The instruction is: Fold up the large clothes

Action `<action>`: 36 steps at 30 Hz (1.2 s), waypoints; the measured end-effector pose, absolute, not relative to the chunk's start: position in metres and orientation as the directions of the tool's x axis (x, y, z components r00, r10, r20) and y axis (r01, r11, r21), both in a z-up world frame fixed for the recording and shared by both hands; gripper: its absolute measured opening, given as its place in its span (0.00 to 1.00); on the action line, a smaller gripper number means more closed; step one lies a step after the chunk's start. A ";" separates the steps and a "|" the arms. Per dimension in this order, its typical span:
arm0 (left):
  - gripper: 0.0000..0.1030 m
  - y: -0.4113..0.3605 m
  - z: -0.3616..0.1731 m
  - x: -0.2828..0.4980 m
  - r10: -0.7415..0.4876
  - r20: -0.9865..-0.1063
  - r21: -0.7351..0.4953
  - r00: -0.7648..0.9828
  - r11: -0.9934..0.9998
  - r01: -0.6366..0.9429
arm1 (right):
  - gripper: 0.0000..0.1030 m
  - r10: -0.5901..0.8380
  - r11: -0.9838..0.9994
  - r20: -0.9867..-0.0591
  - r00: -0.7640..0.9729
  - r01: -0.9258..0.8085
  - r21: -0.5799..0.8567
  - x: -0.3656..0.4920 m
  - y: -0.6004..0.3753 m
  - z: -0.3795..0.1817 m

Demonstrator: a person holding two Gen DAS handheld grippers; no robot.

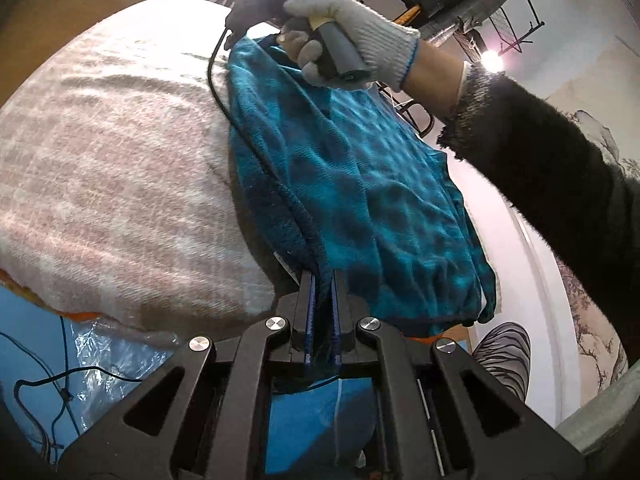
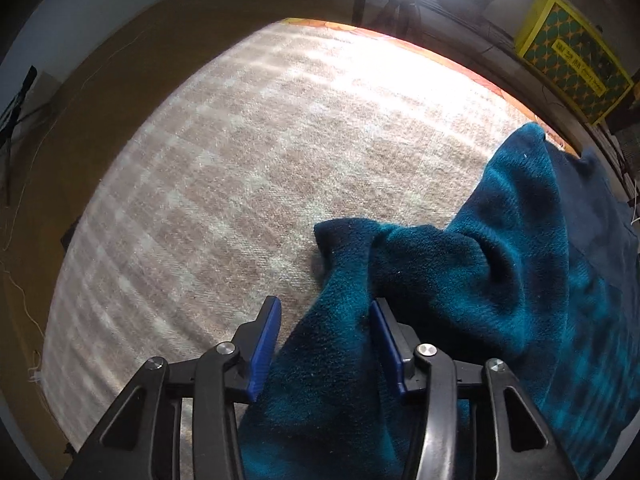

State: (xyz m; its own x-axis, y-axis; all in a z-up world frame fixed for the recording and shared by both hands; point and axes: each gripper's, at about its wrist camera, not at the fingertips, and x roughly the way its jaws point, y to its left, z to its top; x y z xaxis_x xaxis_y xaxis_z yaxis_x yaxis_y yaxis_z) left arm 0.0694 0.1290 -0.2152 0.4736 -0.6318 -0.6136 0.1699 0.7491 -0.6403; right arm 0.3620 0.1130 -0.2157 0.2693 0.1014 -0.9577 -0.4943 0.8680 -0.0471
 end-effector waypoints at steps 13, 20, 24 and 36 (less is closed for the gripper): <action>0.04 0.088 -0.174 0.062 -0.615 -0.637 -0.539 0.464 0.787 0.301 | 0.05 0.475 0.846 -0.819 0.321 -0.424 0.324 0.359 0.012 -0.153; 0.04 0.031 -0.153 0.061 -0.593 -0.682 -0.428 0.429 0.799 0.423 | 0.05 0.611 0.790 -0.694 0.380 -0.349 0.504 0.360 -0.086 -0.135; 0.04 -0.009 -0.155 0.063 -0.570 -0.723 -0.356 0.390 0.792 0.497 | 0.05 0.660 0.747 -0.634 0.403 -0.267 0.608 0.362 -0.149 -0.155; 0.04 -0.066 -0.206 0.069 -0.492 -0.817 -0.275 0.302 0.791 0.546 | 0.05 0.563 0.810 -0.719 0.407 -0.102 0.577 0.363 -0.206 -0.228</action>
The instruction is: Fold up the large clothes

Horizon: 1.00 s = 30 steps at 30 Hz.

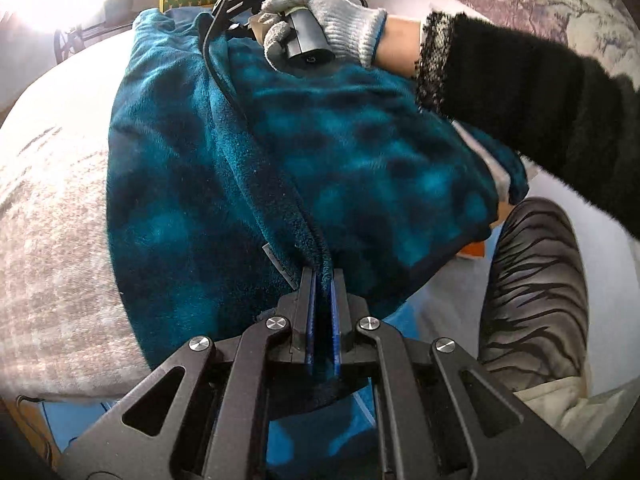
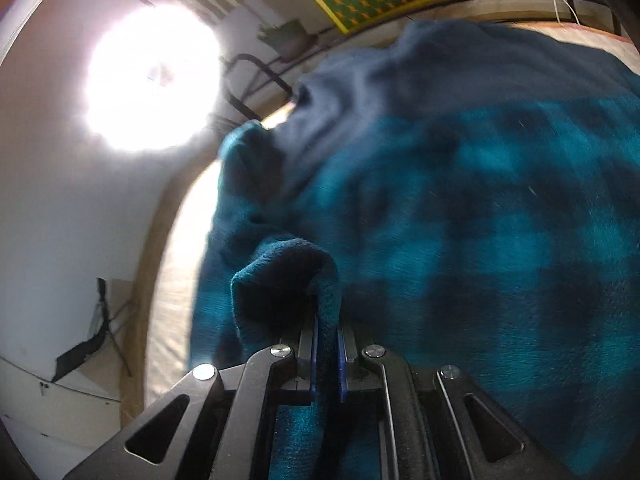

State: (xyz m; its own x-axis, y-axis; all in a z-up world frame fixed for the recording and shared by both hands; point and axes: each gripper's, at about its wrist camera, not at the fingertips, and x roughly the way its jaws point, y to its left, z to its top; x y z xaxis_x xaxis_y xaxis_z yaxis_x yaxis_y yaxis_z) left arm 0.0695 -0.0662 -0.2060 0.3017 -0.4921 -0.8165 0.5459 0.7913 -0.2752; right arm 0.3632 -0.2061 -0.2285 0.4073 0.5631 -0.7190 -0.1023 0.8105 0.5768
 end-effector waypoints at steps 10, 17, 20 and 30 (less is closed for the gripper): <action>0.17 -0.051 -0.185 0.050 -0.588 -0.756 -0.373 0.287 0.748 0.549 | 0.40 0.510 0.857 -0.709 0.486 -0.220 0.466 0.335 -0.223 -0.165; 0.17 -0.022 -0.153 0.001 -0.649 -0.691 -0.389 0.319 0.705 0.593 | 0.40 0.538 0.841 -0.621 0.570 -0.318 0.437 0.265 -0.266 -0.092; 0.17 -0.007 -0.143 -0.008 -0.648 -0.669 -0.376 0.363 0.717 0.587 | 0.40 0.556 0.828 -0.567 0.608 -0.340 0.446 0.225 -0.294 -0.070; 0.17 0.000 -0.174 0.032 -0.551 -0.691 -0.299 0.468 0.808 0.508 | 0.41 0.500 0.852 -0.481 0.720 -0.308 0.424 0.081 -0.364 -0.044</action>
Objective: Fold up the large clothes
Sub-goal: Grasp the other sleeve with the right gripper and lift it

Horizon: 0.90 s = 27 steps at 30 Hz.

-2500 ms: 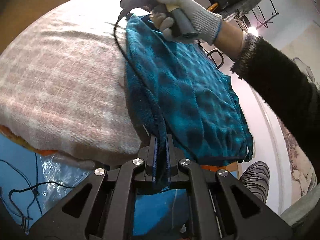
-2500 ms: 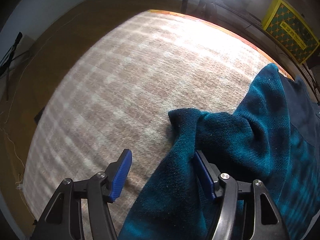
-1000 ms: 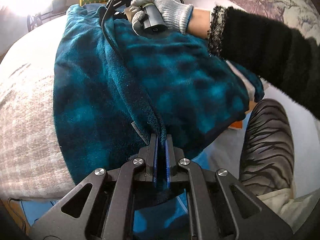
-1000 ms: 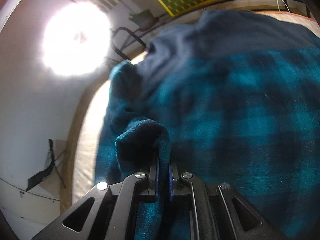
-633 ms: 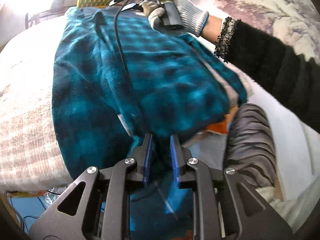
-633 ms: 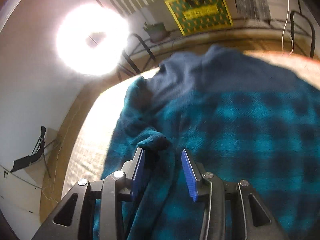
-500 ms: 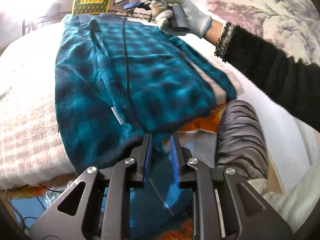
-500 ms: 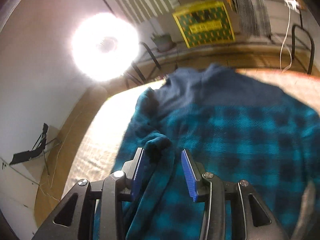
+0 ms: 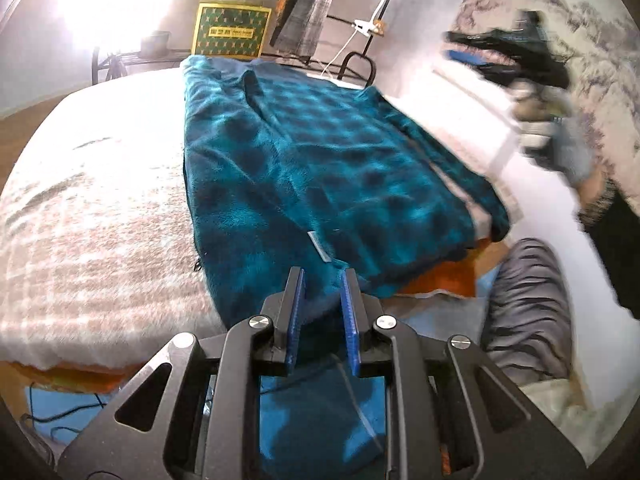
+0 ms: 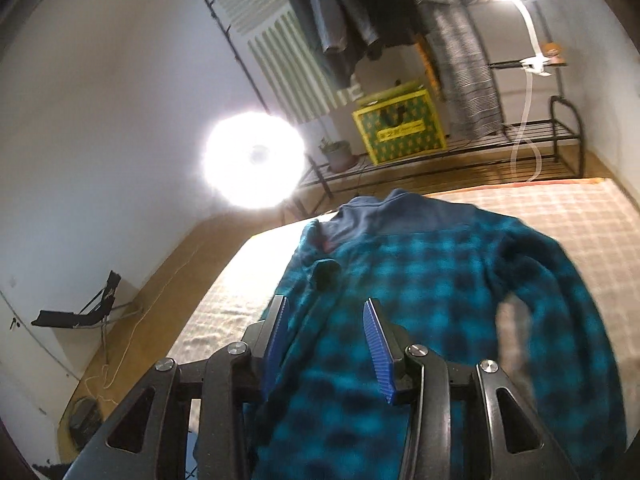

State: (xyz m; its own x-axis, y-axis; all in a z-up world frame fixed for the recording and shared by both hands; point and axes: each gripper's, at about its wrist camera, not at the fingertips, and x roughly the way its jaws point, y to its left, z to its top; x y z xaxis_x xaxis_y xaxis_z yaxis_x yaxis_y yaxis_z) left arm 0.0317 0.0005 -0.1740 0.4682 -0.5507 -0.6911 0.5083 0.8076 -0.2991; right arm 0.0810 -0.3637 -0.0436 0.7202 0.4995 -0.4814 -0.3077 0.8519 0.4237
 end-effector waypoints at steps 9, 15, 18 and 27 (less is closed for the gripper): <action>0.17 -0.069 -0.228 0.046 -0.509 -0.753 -0.194 0.416 0.777 0.600 | 0.41 0.398 0.893 -0.496 0.772 -0.201 0.402 0.006 -0.419 -0.050; 0.17 -0.059 -0.207 0.045 -0.504 -0.754 -0.202 0.420 0.788 0.582 | 0.41 0.302 0.919 -0.514 0.803 -0.101 0.382 -0.020 -0.457 -0.071; 0.17 -0.058 -0.186 0.039 -0.523 -0.727 -0.210 0.445 0.786 0.581 | 0.44 0.235 0.930 -0.534 0.812 -0.029 0.365 -0.028 -0.481 -0.084; 0.17 -0.092 -0.144 0.044 -0.603 -0.671 -0.268 0.431 0.740 0.617 | 0.49 0.109 0.899 -0.700 0.706 0.231 0.372 -0.040 -0.579 -0.147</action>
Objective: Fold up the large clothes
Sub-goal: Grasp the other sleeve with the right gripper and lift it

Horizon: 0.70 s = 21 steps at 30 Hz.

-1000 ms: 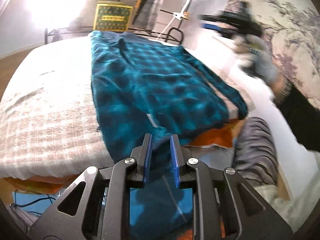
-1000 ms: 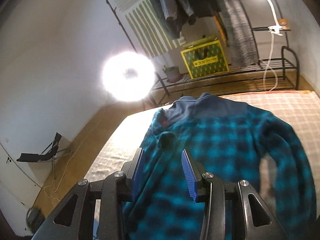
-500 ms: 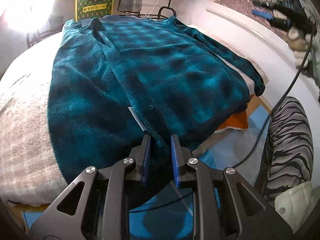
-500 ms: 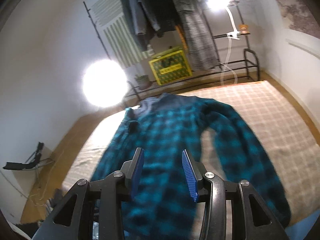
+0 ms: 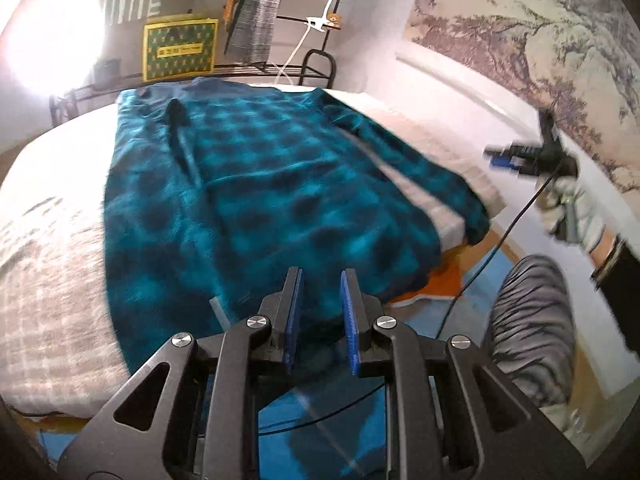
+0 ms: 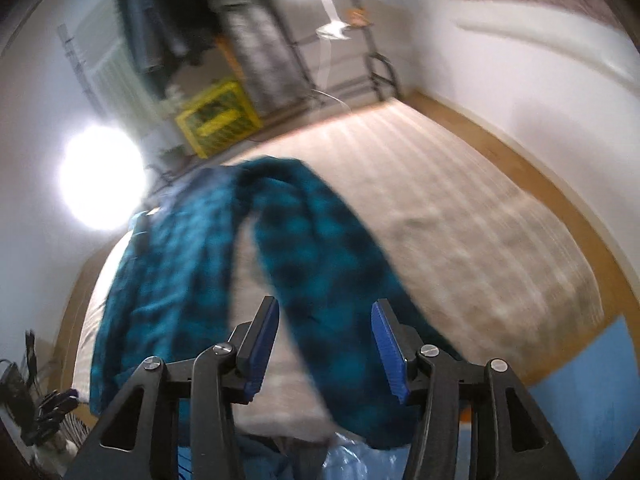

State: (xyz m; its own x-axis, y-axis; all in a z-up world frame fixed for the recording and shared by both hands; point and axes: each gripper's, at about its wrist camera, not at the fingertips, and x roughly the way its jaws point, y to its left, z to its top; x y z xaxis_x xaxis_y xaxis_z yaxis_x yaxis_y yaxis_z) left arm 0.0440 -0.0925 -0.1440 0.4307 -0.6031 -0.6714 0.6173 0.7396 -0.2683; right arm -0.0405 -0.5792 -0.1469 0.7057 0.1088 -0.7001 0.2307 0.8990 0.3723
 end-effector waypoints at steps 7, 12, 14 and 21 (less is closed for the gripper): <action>0.17 -0.125 -0.138 0.050 -0.617 -0.672 -0.265 0.408 0.715 0.647 | 0.48 0.091 0.833 -0.766 0.636 0.373 0.408 -0.050 -0.643 -0.206; 0.17 -0.139 -0.138 0.057 -0.621 -0.677 -0.275 0.395 0.711 0.647 | 0.48 0.151 0.837 -0.776 0.612 0.338 0.430 -0.036 -0.648 -0.225; 0.17 -0.144 -0.140 0.061 -0.623 -0.678 -0.288 0.390 0.714 0.639 | 0.48 0.143 0.862 -0.788 0.598 0.316 0.396 -0.027 -0.643 -0.228; 0.17 -0.154 -0.147 0.069 -0.638 -0.667 -0.335 0.385 0.718 0.610 | 0.08 0.166 0.897 -0.822 0.545 0.263 0.355 -0.003 -0.627 -0.239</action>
